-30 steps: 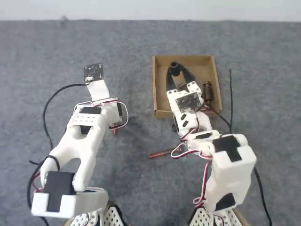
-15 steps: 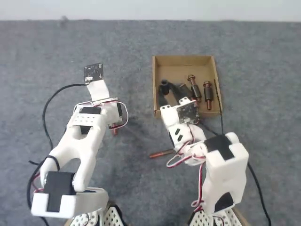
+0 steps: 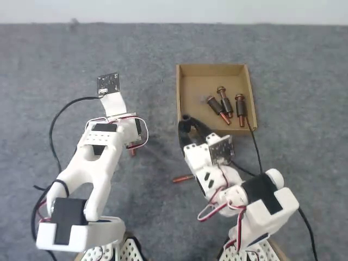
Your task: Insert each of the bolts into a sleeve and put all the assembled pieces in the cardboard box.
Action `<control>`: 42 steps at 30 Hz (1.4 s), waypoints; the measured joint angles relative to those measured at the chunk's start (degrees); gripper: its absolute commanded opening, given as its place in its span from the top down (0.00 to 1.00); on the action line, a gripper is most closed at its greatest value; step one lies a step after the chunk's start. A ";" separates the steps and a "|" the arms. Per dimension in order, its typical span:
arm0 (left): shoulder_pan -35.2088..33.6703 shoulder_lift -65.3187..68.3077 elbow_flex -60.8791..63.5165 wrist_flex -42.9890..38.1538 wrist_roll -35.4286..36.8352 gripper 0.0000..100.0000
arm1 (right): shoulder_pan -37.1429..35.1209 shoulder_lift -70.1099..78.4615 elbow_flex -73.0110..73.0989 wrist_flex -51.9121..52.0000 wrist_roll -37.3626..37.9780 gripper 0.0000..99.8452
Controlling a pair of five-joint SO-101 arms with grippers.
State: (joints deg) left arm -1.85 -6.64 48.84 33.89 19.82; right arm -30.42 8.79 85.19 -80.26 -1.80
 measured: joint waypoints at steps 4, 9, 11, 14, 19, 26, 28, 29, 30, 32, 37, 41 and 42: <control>0.00 0.00 0.00 0.00 0.00 0.99 | -3.16 -0.88 6.24 -6.15 0.00 0.99; 0.00 0.00 0.00 0.00 0.00 0.99 | -4.92 -1.58 9.14 -10.46 -0.09 0.99; 0.00 0.00 0.00 0.00 0.00 0.99 | -4.92 -1.93 9.14 -10.73 -0.09 0.99; 0.00 0.00 0.00 0.00 0.00 0.99 | -5.63 -1.93 9.14 -10.81 -0.09 0.99; 0.18 0.00 0.00 -1.14 0.00 0.99 | -6.42 -1.93 9.14 -10.81 -0.09 0.99; 5.98 0.00 -2.90 -3.25 0.00 0.99 | -6.42 -1.93 9.14 -10.37 -0.09 0.99; 6.33 0.00 -4.92 -3.52 0.00 0.99 | -6.51 -1.93 9.14 -8.97 -0.09 0.99; 6.33 0.00 -5.98 -3.52 0.00 0.99 | -6.51 -1.93 9.14 -8.97 -0.09 0.99; 6.33 0.00 -7.03 -3.52 0.00 0.99 | -6.51 -1.93 9.14 -8.70 -0.09 0.99; 6.33 0.00 -8.97 -3.52 0.00 0.99 | -6.51 -1.93 9.14 -8.18 -0.09 0.99; 7.74 0.00 -13.54 -3.52 0.00 0.99 | -6.51 -1.93 9.14 -4.66 -0.09 0.99; 9.67 0.00 -14.59 -5.27 0.00 0.99 | -6.51 -1.93 9.05 -3.96 -0.09 0.99; 10.11 0.00 -14.51 -6.77 0.00 0.99 | -6.51 -1.93 9.05 -3.96 -0.09 0.99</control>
State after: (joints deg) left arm 8.26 -6.64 34.33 27.12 19.82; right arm -36.92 6.86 94.24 -84.22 -1.89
